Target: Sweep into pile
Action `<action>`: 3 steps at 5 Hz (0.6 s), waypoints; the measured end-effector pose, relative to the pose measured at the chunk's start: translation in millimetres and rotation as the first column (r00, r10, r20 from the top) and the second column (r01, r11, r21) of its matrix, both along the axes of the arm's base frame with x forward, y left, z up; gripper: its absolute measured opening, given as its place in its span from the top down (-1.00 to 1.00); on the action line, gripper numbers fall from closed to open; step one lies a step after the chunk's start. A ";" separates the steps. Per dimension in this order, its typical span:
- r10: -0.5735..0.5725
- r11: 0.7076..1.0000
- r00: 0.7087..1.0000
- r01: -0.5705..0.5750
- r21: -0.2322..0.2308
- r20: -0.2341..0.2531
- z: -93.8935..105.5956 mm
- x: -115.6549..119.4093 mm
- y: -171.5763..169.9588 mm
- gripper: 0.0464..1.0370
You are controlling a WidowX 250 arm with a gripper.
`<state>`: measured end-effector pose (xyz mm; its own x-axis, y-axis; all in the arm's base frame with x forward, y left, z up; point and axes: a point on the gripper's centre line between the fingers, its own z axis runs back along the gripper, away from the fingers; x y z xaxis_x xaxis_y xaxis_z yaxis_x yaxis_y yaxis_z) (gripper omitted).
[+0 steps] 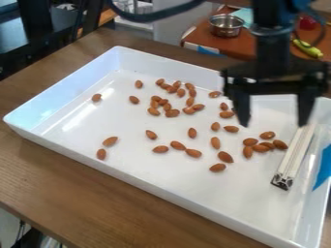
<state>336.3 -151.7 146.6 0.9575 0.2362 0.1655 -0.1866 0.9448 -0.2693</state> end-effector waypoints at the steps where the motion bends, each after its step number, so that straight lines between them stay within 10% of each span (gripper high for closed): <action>1: -0.039 0.999 0.999 0.039 -0.019 0.022 -10.4 5.4 -15.5 -0.92; 3: -0.058 0.998 0.996 0.058 -0.005 0.066 -19.0 20.8 -29.9 -0.92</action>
<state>357.2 -181.7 127.6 0.9567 0.1822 0.2270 -0.1134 0.9515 -0.2859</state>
